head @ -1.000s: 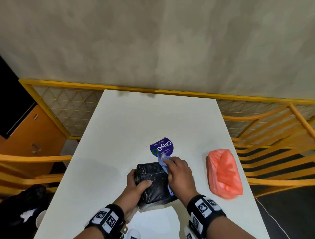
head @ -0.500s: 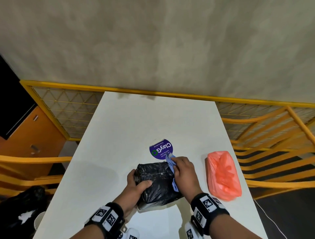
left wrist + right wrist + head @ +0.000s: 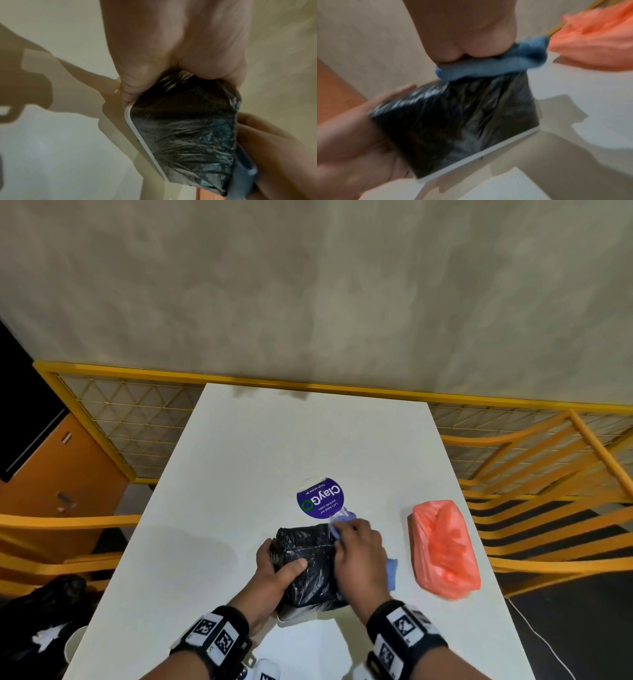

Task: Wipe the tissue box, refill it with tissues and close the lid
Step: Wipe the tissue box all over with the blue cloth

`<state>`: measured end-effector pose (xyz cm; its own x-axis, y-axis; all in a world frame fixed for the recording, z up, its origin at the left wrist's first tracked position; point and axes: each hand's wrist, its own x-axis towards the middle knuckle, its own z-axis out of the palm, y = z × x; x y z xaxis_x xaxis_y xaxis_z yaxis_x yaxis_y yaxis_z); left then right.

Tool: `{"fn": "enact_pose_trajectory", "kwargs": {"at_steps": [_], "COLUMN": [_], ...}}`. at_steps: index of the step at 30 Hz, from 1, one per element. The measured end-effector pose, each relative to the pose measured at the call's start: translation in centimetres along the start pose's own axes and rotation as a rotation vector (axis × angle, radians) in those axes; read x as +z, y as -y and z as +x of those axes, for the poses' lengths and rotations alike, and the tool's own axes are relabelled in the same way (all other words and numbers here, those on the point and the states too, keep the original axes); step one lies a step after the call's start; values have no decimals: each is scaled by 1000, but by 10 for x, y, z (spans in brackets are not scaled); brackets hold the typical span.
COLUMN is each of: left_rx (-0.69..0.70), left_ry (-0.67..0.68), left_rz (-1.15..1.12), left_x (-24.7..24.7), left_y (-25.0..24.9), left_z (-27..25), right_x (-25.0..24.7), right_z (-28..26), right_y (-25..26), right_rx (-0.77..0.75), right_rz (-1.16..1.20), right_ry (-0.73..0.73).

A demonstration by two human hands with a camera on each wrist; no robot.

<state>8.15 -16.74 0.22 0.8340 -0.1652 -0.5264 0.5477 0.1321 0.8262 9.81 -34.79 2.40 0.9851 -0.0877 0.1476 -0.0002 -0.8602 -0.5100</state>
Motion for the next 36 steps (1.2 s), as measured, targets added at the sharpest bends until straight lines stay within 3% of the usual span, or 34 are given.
{"fn": "enact_pose_trajectory", "kwargs": {"at_steps": [4,7,14,18,21,24,26,29,36], "left_rx": [25,20,29,3,-3,0,4,21,67], "left_ry": [9,31,83,51,28,49,62,72,54], "left_rz": [-5,-28,-12,-42,-74,-78,-66,-32,4], "left_x": [-1,-2,-12,-18,-20,-19,-15,-11,-14], "left_y": [-1,-1,-2,2,5,3,3,3,6], "left_z": [-4,-5,-5,-3,-3,-2,-1,0,6], "right_x": [13,16,11,-37,-68,-69,-48,-4,15], "right_z": [-2,1,8,20,41,46,31,-3,-3], "right_y": [29,48,90,86,41,-8,-19,-4,40], "right_rx": [-100,-86,-76,-48,32,171,158,56,-30], "right_rz": [-67,-23,474,590,490,340,243,59,3], "right_ry": [24,92,231,61,-165,-136,-56,74,48]}}
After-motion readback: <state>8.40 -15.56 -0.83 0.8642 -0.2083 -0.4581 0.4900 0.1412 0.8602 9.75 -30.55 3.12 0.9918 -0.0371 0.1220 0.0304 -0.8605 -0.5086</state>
